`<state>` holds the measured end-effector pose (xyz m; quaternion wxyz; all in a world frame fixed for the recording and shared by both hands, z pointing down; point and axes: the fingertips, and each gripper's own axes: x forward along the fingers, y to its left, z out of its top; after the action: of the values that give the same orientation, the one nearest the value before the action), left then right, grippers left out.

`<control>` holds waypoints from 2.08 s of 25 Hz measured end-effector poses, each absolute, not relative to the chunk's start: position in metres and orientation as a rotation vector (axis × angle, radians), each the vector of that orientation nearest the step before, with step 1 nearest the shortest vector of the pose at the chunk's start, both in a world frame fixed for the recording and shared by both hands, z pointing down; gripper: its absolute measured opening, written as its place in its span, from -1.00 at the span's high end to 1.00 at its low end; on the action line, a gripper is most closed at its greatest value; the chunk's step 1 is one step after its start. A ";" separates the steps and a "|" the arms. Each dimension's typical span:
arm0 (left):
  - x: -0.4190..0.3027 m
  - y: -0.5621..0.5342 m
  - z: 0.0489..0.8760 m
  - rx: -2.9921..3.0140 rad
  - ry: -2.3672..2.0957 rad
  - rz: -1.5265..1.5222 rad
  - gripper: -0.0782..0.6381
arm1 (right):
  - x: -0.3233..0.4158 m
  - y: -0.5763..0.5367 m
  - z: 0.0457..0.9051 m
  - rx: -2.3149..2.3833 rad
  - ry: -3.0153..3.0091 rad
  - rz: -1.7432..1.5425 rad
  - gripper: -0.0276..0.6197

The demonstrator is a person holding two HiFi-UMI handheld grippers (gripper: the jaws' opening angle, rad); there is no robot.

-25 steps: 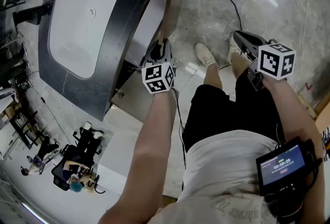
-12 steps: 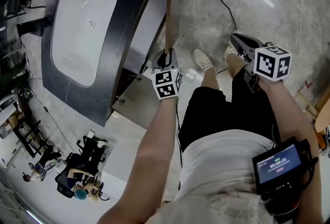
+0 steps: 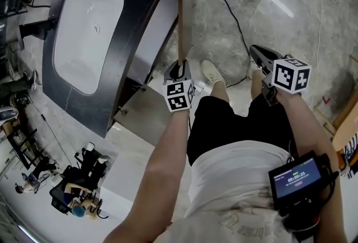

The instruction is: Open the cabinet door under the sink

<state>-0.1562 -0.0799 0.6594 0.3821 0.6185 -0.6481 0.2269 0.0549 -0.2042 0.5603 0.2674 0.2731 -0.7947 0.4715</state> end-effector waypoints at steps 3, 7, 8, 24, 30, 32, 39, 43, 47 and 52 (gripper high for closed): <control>-0.147 -0.081 0.659 1.563 -1.654 0.588 0.57 | 0.063 -0.213 0.559 0.714 -2.154 1.266 0.85; -0.131 -0.083 0.662 1.527 -1.650 0.594 0.57 | 0.078 -0.221 0.567 0.667 -2.150 1.269 0.85; -0.128 -0.085 0.662 1.514 -1.652 0.595 0.57 | 0.084 -0.223 0.570 0.653 -2.142 1.263 0.85; -0.077 -0.096 0.664 1.378 -1.695 0.562 0.56 | 0.134 -0.244 0.589 0.563 -2.108 1.204 0.85; -0.021 -0.128 0.664 1.353 -1.669 0.596 0.56 | 0.177 -0.261 0.589 0.553 -2.120 1.219 0.85; -0.013 -0.134 0.664 1.327 -1.669 0.591 0.56 | 0.188 -0.265 0.591 0.578 -2.119 1.240 0.85; 0.019 -0.157 0.663 1.218 -1.694 0.571 0.56 | 0.241 -0.277 0.601 0.697 -2.078 1.310 0.85; 0.036 -0.177 0.667 1.201 -1.693 0.545 0.55 | 0.258 -0.287 0.607 0.706 -2.075 1.302 0.85; 0.049 -0.194 0.670 1.128 -1.698 0.491 0.54 | 0.270 -0.304 0.608 0.738 -2.082 1.322 0.85; 0.063 -0.211 0.673 1.113 -1.679 0.473 0.53 | 0.282 -0.316 0.610 0.797 -2.091 1.369 0.85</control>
<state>0.0631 -0.2107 0.6733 0.5110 0.4623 -0.6975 0.1965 0.2816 -0.3164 0.6102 0.2562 0.2937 -0.7704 0.5045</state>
